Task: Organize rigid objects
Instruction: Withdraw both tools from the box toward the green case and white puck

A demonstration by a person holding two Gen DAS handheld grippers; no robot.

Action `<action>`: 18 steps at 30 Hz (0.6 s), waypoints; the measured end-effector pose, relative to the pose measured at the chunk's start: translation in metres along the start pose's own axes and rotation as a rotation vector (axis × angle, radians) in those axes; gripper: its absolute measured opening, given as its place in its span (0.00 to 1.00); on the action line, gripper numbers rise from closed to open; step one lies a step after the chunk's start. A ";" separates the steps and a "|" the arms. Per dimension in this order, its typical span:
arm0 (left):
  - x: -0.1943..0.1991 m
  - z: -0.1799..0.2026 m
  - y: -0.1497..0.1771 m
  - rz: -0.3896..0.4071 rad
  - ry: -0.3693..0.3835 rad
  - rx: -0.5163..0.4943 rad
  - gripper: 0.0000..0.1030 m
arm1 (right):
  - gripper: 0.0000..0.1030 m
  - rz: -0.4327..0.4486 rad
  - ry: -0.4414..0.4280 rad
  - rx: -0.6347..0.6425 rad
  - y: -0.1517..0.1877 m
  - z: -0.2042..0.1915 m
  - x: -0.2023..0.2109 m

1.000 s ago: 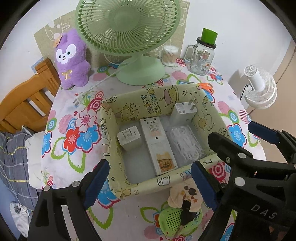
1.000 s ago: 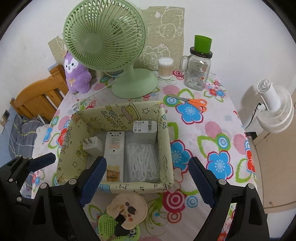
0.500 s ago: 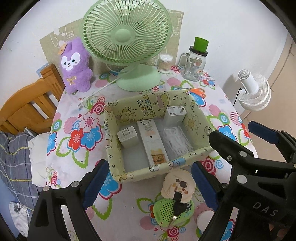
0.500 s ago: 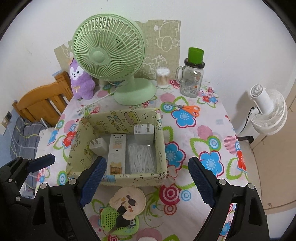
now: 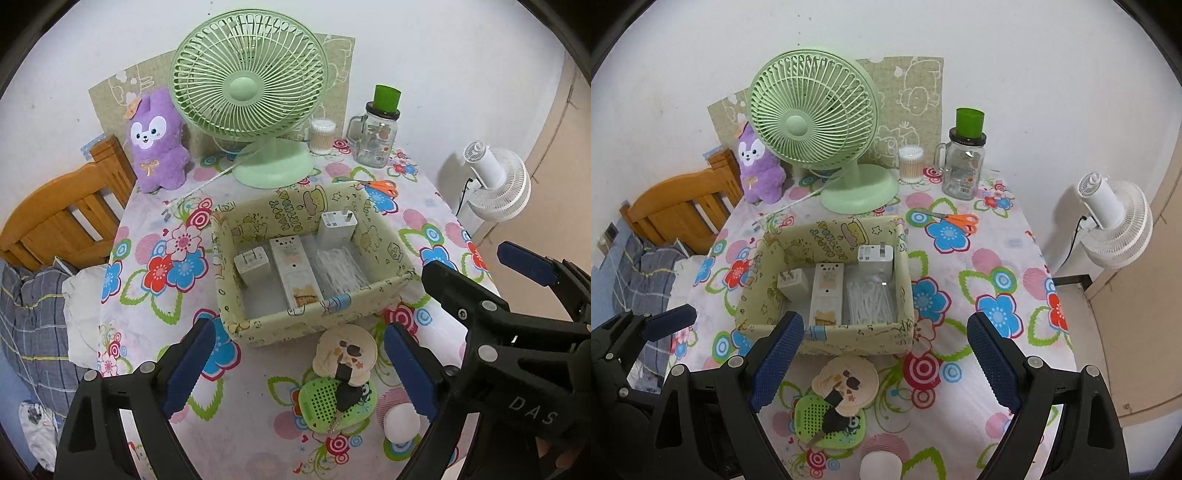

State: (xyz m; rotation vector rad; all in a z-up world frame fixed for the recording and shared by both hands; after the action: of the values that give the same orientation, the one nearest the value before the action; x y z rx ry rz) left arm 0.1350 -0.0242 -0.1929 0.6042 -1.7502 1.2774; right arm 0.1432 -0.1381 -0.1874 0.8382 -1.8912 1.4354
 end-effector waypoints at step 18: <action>0.010 0.015 0.029 0.007 0.043 0.010 0.92 | 0.89 0.019 0.028 -0.014 0.028 0.010 0.020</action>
State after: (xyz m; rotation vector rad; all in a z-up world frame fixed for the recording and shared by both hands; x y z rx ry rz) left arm 0.1024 -0.0266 -0.2005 0.5728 -1.7136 1.2959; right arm 0.1082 -0.1440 -0.1903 0.7918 -1.8904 1.4362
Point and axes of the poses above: each gripper's, at about its wrist camera, not at the fingertips, and x roughly against the way its jaws point, z to its right, y to its underside, the point moved 6 cm from there along -x, roughly the way its jaws point, and after that the axes turned 14 degrees about -x, right-handed, at the moved point
